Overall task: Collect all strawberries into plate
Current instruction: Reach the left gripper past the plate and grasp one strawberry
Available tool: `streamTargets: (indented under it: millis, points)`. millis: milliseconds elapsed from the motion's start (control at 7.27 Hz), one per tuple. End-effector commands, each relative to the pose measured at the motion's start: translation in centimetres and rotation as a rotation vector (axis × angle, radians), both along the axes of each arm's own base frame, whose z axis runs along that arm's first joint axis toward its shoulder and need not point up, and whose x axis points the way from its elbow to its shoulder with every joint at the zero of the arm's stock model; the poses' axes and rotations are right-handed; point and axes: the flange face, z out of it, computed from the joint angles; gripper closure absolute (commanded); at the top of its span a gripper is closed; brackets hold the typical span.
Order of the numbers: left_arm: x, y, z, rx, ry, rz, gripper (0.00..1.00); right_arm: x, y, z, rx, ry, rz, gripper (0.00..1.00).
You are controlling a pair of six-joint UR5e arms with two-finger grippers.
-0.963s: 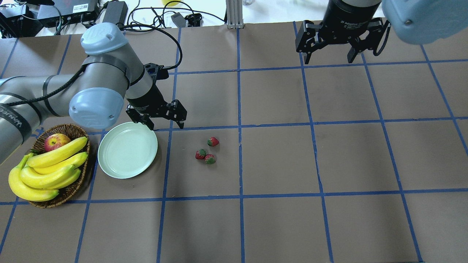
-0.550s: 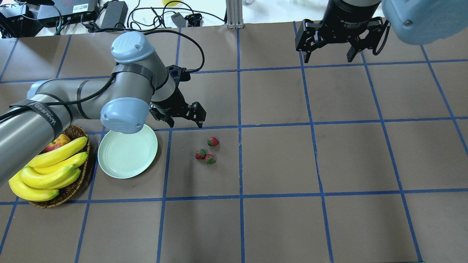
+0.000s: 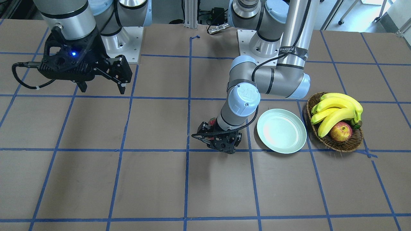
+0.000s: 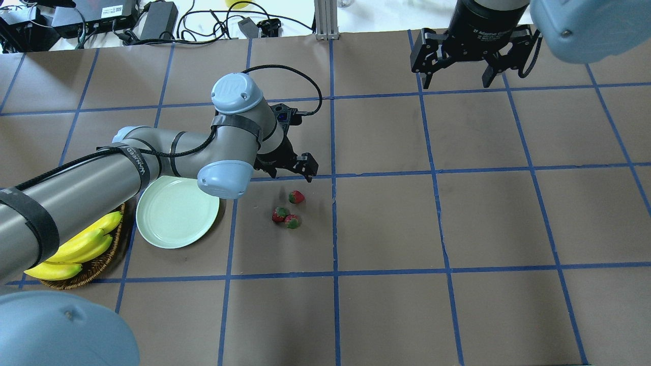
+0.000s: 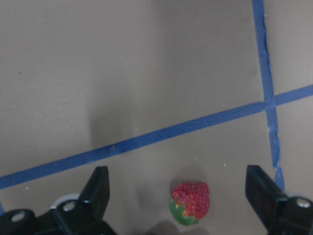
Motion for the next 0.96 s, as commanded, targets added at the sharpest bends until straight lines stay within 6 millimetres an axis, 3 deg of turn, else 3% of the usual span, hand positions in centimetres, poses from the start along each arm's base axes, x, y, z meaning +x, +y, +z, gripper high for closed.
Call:
streamTargets:
  millis: [0,412,688,825]
  points:
    - [-0.04,1.46,-1.79,0.050,-0.010,0.007,0.00,0.01,-0.08,-0.07,0.000,0.000,-0.001,0.00]
    - [-0.34,2.02,-2.00,0.058,-0.015,0.001,0.12,0.13,0.18,0.45,-0.008,0.001,0.002,0.00]
    - [-0.37,2.01,-1.98,0.057,-0.012,0.002,0.13,0.01,0.09,0.29,-0.005,-0.002,-0.001,0.00]
    - [-0.32,1.91,-1.92,0.056,-0.010,0.004,0.29,-0.01,0.09,0.23,-0.005,-0.001,-0.001,0.00]
